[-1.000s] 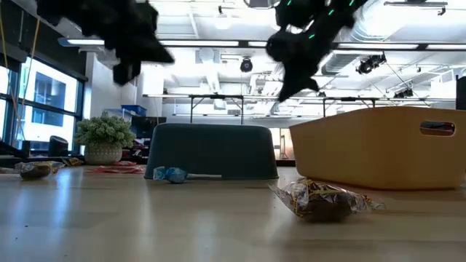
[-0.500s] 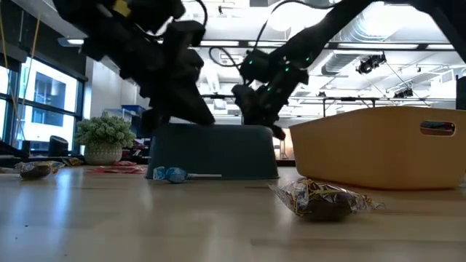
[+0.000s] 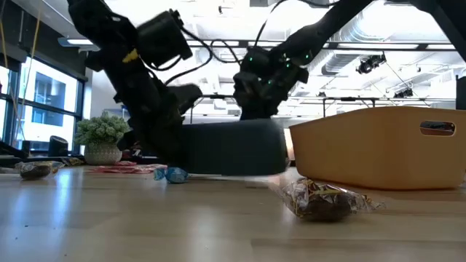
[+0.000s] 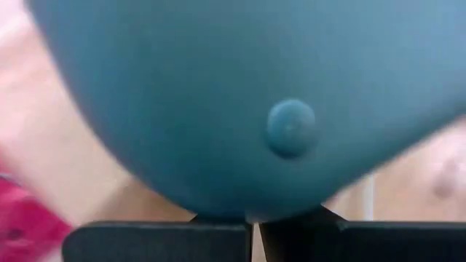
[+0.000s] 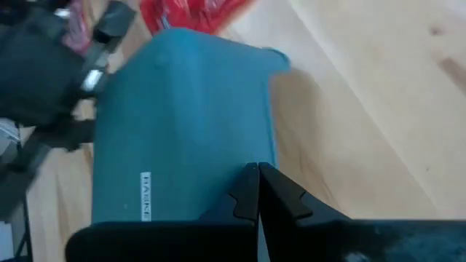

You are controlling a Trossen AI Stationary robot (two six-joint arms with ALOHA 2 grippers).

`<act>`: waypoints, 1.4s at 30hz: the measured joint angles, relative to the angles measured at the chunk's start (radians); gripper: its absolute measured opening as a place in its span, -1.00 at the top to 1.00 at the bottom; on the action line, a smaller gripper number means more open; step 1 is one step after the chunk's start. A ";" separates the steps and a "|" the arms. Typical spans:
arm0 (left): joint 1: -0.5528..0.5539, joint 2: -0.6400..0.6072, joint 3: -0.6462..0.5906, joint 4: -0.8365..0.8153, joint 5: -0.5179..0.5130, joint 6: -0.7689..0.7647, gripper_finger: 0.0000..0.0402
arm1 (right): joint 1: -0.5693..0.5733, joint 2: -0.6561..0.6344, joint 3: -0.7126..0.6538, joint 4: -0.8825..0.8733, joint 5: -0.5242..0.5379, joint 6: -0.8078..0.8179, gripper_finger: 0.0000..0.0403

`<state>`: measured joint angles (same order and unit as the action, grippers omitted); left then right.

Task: Sort candy
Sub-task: Prepare the blue bin, then put the red candy pack into the blue bin

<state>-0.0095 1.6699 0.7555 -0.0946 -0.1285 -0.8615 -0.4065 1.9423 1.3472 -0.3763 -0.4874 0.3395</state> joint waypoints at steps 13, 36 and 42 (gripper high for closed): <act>0.202 0.000 -0.003 -0.034 -0.065 0.129 1.00 | 0.015 -0.079 0.001 0.038 -0.028 0.064 1.00; 0.345 -0.293 0.002 -0.411 -0.126 0.307 1.00 | 0.094 -0.116 -0.001 0.383 -0.040 0.154 1.00; 0.338 -0.587 0.001 -0.490 -0.222 0.236 1.00 | 0.061 -0.200 -0.001 0.365 -0.036 0.124 1.00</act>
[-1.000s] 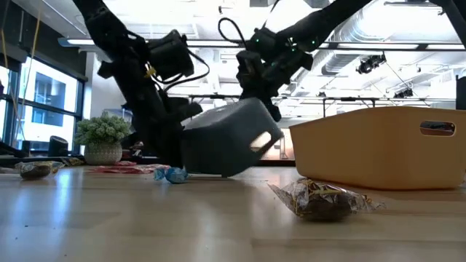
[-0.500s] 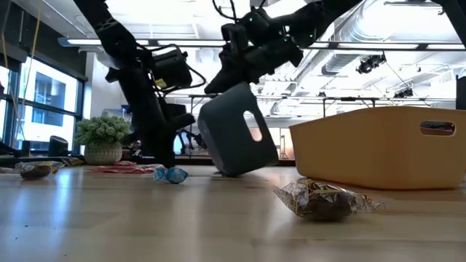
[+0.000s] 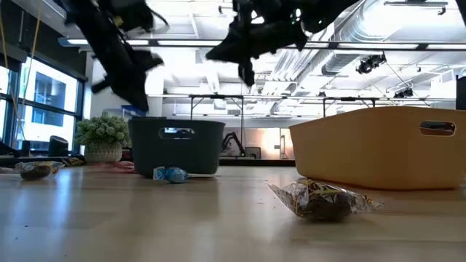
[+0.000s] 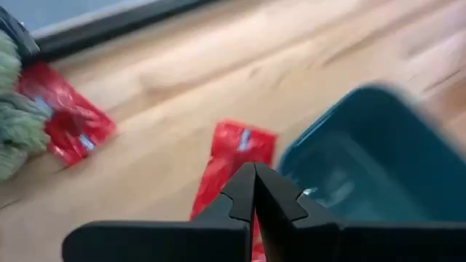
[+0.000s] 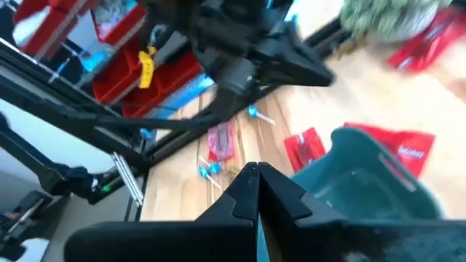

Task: Sort candy
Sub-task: Put the red candy pack into the blue bin

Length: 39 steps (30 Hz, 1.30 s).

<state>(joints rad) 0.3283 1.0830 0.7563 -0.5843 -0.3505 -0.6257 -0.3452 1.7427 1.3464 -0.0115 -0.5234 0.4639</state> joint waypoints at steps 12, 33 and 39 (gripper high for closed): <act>-0.298 -0.146 -0.033 -0.071 0.198 -0.238 1.00 | 0.077 -0.115 0.001 -0.410 0.094 -0.206 1.00; -0.224 0.180 -0.045 -0.239 0.215 0.172 0.34 | 0.062 -0.114 -0.003 -0.487 0.177 -0.261 1.00; -0.141 0.329 -0.045 -0.192 0.167 0.368 -0.07 | 0.064 -0.114 -0.003 -0.487 0.176 -0.264 1.00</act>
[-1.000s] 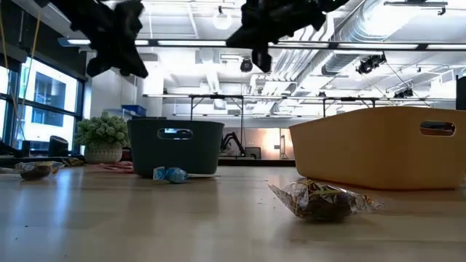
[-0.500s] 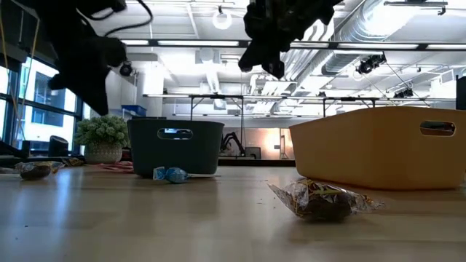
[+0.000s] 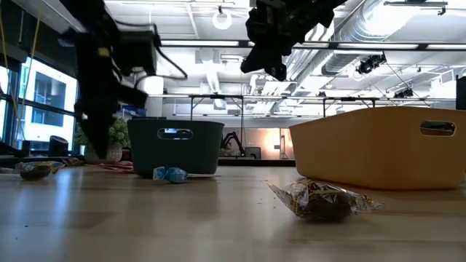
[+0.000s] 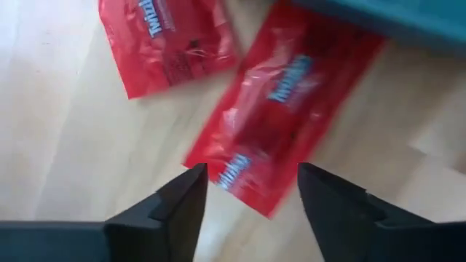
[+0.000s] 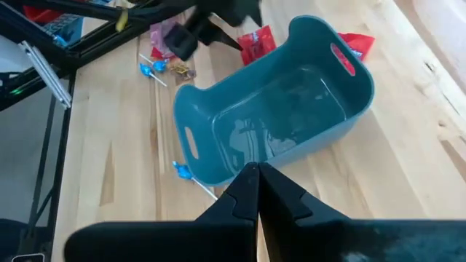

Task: Sort candy
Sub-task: Put the red candy pack into the blue bin

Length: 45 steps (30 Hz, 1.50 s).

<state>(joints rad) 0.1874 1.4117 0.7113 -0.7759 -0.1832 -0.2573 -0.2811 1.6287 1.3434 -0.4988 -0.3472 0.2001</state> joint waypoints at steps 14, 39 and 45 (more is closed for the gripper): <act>0.099 0.142 0.039 -0.102 0.201 0.067 0.75 | -0.001 0.000 0.000 -0.017 0.000 0.001 1.00; -0.061 -0.018 0.307 -0.147 0.189 -0.144 0.83 | -0.007 0.000 0.000 -0.006 -0.001 -0.018 1.00; -0.058 0.029 0.350 -0.146 0.162 -0.116 0.40 | -0.007 0.000 0.000 -0.006 -0.003 -0.018 1.00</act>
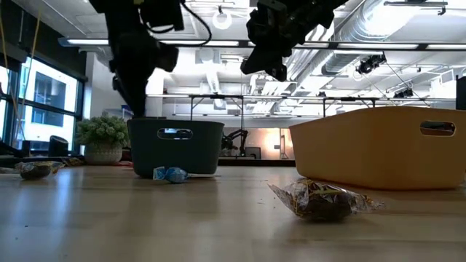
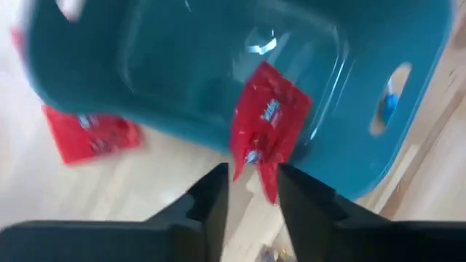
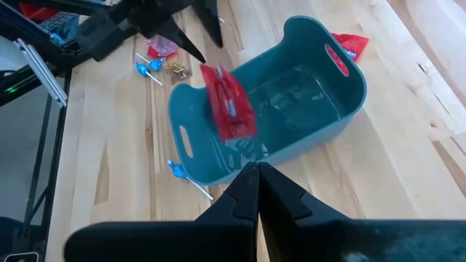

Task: Sort candy
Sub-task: Put the red candy pack into the blue bin

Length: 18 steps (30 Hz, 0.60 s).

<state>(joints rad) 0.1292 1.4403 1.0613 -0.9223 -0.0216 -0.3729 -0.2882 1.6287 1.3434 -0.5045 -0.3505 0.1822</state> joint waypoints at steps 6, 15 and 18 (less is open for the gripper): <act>0.046 -0.025 0.107 -0.101 -0.258 0.047 0.09 | 0.000 0.000 0.000 -0.001 0.000 0.000 1.00; 0.318 -0.034 0.002 -0.093 -0.170 0.052 -0.01 | 0.000 0.000 0.000 -0.017 -0.001 0.000 1.00; 0.411 -0.044 -0.069 -0.010 -0.094 0.053 -0.01 | 0.001 0.000 0.000 -0.026 -0.001 0.000 1.00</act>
<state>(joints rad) 0.5398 1.3963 0.9922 -0.9327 -0.1152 -0.3198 -0.2874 1.6287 1.3434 -0.5309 -0.3511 0.1818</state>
